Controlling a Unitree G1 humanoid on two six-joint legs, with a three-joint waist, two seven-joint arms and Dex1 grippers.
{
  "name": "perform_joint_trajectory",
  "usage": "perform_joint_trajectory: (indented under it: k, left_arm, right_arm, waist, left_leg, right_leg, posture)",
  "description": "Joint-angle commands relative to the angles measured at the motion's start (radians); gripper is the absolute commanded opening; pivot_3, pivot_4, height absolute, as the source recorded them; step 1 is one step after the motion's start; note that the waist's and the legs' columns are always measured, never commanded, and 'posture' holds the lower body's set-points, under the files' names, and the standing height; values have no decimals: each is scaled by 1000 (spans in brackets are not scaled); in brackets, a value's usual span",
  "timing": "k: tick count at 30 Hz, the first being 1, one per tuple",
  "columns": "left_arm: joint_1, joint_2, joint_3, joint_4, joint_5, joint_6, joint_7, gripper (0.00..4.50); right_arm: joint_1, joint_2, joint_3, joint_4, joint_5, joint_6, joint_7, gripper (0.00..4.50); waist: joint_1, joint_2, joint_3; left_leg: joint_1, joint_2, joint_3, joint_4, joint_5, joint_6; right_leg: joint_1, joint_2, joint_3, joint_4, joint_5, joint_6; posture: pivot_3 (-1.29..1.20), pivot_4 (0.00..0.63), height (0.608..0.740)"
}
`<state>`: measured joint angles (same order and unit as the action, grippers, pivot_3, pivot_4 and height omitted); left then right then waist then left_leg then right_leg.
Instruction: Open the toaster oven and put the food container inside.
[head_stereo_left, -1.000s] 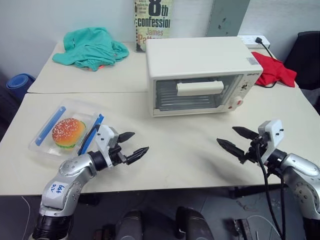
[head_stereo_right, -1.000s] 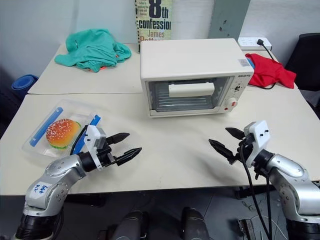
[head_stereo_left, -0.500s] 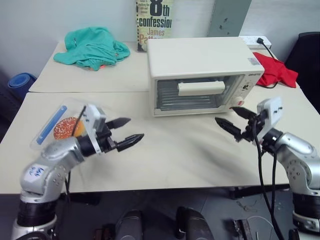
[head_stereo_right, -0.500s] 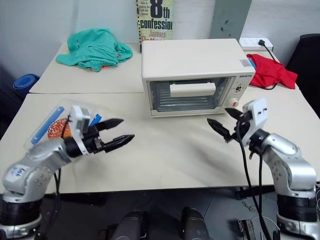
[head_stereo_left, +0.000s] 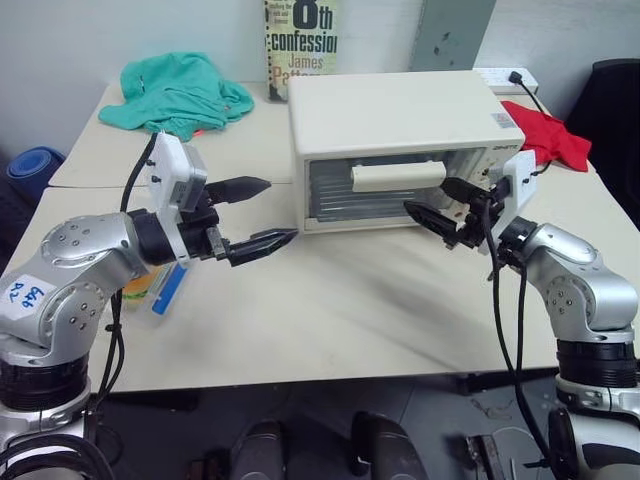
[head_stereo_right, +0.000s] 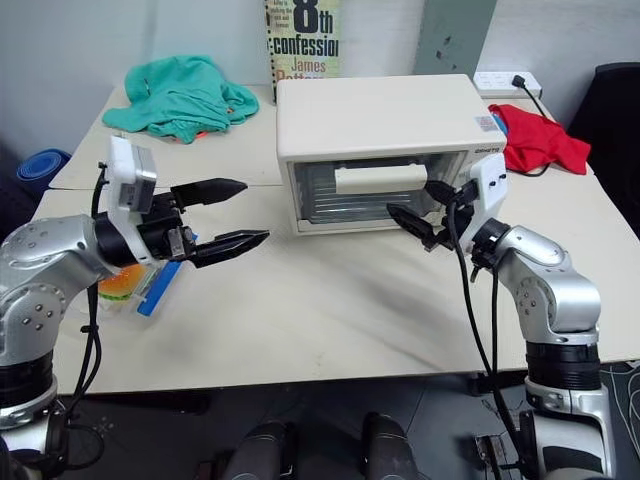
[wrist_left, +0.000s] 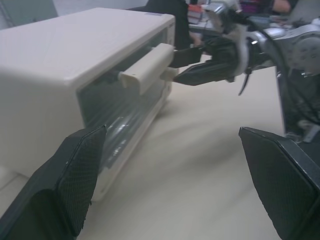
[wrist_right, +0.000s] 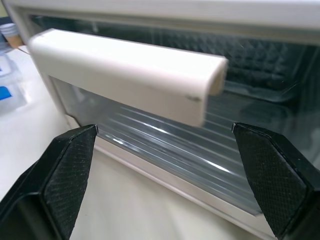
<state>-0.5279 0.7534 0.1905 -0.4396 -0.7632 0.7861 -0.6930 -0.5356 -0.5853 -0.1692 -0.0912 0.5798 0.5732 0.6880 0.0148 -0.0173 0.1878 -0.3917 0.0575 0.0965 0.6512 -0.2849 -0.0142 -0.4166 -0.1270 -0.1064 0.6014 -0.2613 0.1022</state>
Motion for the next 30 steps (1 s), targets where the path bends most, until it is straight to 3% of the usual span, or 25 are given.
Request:
perform_joint_trajectory:
  k: [1, 5, 11, 17, 25, 30]
  left_arm:
    - [-31, -7, -13, 19, 41, -45, 6, 4500]
    - [-85, -35, -78, 91, 129, -122, -6, 4500]
    - [-304, -139, -251, 400, 380, -326, 3, 4500]
    - [-449, -246, -318, 666, 494, -528, -85, 2637]
    - [-458, -297, -317, 692, 481, -606, -246, 79]
    - [-441, -301, -317, 673, 470, -599, -327, 33]
  right_arm:
    - [21, -2, -44, -122, 82, 25, 27, 4480]
    - [76, -14, -57, -196, 125, 54, 40, 4480]
    - [184, -3, -72, -294, 164, 75, 26, 4480]
    - [254, -6, -75, -338, 164, 80, 17, 4500]
    - [289, 1, -83, -344, 144, 61, -15, 4500]
    - [311, 6, -81, -349, 134, 43, -26, 4500]
  waist:
    - [0, 0, 0]
    - [2, 0, 0]
    - [7, 0, 0]
    - [3, 0, 0]
    - [7, 0, 0]
    - [9, 0, 0]
  left_leg:
    - [0, 0, 0, 0, 0, 0]
    - [0, 1, 0, 0, 0, 0]
    - [0, 1, 1, 0, 0, 0]
    - [0, 4, 3, 0, 0, -1]
    - [0, 7, 4, 1, -1, -2]
    - [0, 7, 4, 2, -1, -2]
  right_leg:
    - [0, 0, 0, -1, 0, 0]
    - [0, 1, 0, 0, 0, 0]
    - [-1, 2, 1, -3, 0, 0]
    - [-1, 6, 2, 0, 0, -1]
    - [-1, 9, 4, -1, 0, -1]
    - [-2, 10, 4, 0, 0, -1]
  posture:
    - [0, 150, 740]
    - [0, 150, 740]
    - [0, 150, 740]
    - [0, 150, 740]
    - [0, 150, 740]
    - [0, 150, 740]
